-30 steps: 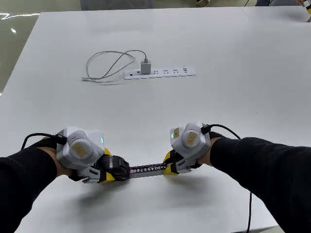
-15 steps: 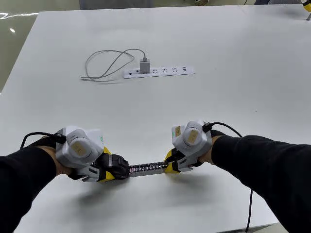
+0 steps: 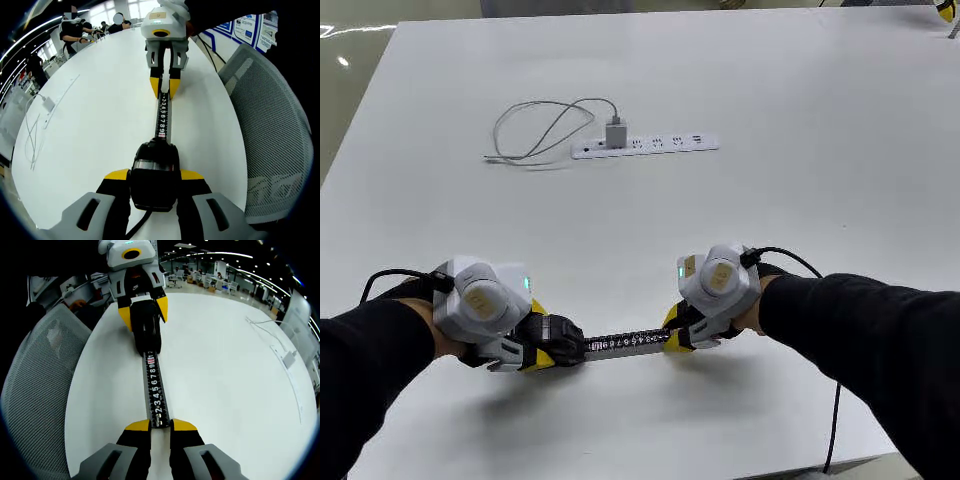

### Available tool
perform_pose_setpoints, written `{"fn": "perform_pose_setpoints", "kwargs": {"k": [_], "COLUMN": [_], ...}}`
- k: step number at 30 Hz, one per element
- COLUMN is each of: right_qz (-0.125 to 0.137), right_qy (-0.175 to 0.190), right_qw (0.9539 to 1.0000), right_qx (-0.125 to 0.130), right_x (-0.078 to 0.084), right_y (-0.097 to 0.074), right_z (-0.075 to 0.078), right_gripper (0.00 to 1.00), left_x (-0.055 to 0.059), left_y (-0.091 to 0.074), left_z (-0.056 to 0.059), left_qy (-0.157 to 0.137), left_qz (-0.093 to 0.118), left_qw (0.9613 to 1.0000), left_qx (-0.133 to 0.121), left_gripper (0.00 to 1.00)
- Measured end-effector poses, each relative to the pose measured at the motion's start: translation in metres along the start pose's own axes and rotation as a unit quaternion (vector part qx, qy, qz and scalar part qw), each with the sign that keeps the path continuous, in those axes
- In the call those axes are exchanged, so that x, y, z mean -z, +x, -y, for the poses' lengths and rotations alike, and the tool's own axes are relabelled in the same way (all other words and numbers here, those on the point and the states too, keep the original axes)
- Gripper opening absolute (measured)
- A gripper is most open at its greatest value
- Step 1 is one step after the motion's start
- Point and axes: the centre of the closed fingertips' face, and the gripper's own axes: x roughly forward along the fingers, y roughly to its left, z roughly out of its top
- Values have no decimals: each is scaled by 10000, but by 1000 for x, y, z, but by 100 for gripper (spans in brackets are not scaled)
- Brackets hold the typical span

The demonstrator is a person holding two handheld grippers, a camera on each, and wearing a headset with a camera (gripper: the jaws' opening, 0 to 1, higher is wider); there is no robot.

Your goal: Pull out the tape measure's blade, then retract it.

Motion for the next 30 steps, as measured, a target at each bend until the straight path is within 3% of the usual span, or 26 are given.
{"fn": "perform_pose_setpoints", "kwargs": {"k": [30], "right_qz": [-42], "right_qy": [29], "right_qw": [10000], "right_qx": [-4], "right_x": [9], "right_y": [-7], "right_z": [0], "right_gripper": [9], "left_x": [-1], "left_y": [-1], "left_z": [1], "left_qy": [-5], "left_qz": [8], "left_qw": [10000], "left_qx": [-20], "left_gripper": [30]}}
